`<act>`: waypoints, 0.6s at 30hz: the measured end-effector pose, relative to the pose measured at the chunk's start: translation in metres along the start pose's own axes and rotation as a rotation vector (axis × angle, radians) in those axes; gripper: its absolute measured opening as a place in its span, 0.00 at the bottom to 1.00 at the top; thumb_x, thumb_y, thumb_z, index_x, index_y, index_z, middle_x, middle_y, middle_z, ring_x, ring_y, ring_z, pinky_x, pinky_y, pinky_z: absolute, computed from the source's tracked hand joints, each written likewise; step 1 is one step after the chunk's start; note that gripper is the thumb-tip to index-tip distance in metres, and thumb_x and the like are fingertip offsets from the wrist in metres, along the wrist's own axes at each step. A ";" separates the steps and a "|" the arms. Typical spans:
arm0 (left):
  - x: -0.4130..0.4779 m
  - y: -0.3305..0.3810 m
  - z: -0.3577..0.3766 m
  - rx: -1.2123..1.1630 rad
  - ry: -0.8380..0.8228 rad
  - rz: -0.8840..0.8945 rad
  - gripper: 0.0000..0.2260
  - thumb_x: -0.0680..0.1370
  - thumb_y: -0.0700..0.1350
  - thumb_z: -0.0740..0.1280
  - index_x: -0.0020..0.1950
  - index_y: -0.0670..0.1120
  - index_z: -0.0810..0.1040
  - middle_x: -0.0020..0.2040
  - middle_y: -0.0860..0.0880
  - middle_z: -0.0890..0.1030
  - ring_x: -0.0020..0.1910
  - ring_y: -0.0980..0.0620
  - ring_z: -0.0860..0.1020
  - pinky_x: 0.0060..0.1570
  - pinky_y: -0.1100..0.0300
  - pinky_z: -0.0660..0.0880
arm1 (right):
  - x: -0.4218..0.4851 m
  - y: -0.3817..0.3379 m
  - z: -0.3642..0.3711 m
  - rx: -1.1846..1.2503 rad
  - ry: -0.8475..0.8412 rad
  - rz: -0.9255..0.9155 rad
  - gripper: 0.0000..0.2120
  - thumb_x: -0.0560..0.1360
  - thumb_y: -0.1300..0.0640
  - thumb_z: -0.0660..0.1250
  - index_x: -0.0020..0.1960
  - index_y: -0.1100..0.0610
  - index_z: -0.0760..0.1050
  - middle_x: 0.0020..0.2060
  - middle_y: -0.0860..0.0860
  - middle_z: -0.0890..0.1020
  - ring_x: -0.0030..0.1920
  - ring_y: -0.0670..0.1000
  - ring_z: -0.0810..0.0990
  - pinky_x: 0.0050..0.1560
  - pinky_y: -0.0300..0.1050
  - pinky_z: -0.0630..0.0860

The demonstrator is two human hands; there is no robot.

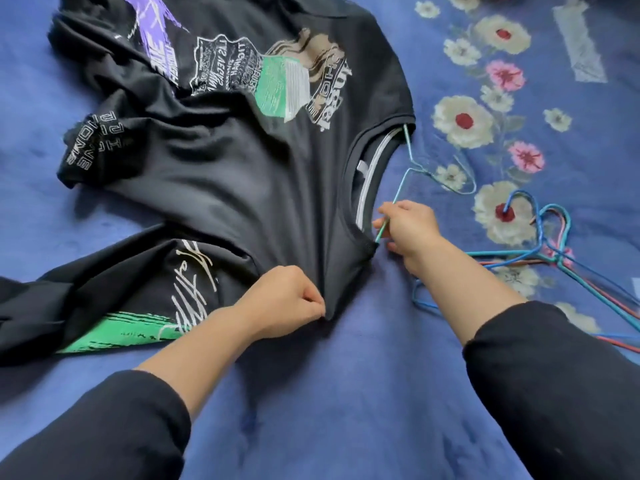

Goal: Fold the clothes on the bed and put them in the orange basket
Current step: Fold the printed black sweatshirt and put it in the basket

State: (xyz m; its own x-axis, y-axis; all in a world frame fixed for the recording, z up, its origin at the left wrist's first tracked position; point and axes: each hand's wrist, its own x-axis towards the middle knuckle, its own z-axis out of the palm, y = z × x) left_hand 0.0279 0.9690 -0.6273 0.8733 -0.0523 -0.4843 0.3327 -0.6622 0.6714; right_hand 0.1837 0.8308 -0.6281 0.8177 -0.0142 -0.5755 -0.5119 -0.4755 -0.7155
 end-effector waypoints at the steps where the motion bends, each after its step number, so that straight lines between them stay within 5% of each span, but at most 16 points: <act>1: -0.008 -0.005 -0.001 0.044 -0.068 -0.014 0.07 0.67 0.42 0.65 0.29 0.46 0.78 0.29 0.43 0.70 0.28 0.52 0.65 0.34 0.54 0.72 | -0.003 -0.002 0.002 0.023 0.013 -0.016 0.13 0.79 0.60 0.60 0.36 0.55 0.67 0.29 0.52 0.74 0.26 0.47 0.72 0.28 0.38 0.67; 3: -0.027 -0.018 0.000 0.223 -0.200 -0.058 0.08 0.63 0.45 0.61 0.29 0.42 0.65 0.29 0.42 0.62 0.28 0.50 0.61 0.30 0.50 0.69 | -0.008 -0.013 -0.001 0.121 0.056 -0.018 0.13 0.81 0.63 0.56 0.37 0.55 0.65 0.29 0.53 0.69 0.19 0.45 0.70 0.23 0.38 0.70; 10: -0.077 -0.035 -0.009 0.580 -0.355 -0.361 0.07 0.68 0.45 0.61 0.31 0.46 0.66 0.30 0.51 0.68 0.38 0.46 0.71 0.32 0.58 0.65 | -0.037 0.007 -0.057 -0.211 -0.178 0.045 0.11 0.77 0.65 0.58 0.37 0.55 0.68 0.27 0.52 0.65 0.20 0.47 0.63 0.21 0.33 0.59; 14: -0.075 -0.013 0.008 0.637 -0.155 -0.381 0.11 0.73 0.55 0.60 0.44 0.48 0.73 0.48 0.49 0.79 0.50 0.46 0.78 0.40 0.58 0.67 | -0.053 0.072 -0.108 -0.510 -0.155 -0.118 0.11 0.78 0.62 0.59 0.37 0.60 0.70 0.27 0.52 0.69 0.26 0.51 0.67 0.30 0.44 0.65; 18: -0.071 -0.001 0.031 0.639 0.190 -0.200 0.20 0.70 0.63 0.61 0.50 0.50 0.66 0.50 0.51 0.76 0.52 0.46 0.76 0.38 0.55 0.67 | -0.044 0.098 -0.188 -0.844 -0.013 -0.194 0.12 0.80 0.60 0.59 0.39 0.60 0.72 0.38 0.61 0.79 0.44 0.60 0.77 0.42 0.49 0.66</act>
State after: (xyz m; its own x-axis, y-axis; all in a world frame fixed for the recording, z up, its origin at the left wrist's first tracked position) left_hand -0.0455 0.9502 -0.6111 0.8836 0.2102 -0.4184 0.2702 -0.9587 0.0890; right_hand 0.1472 0.6193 -0.5989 0.8645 0.1429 -0.4819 0.0077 -0.9624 -0.2717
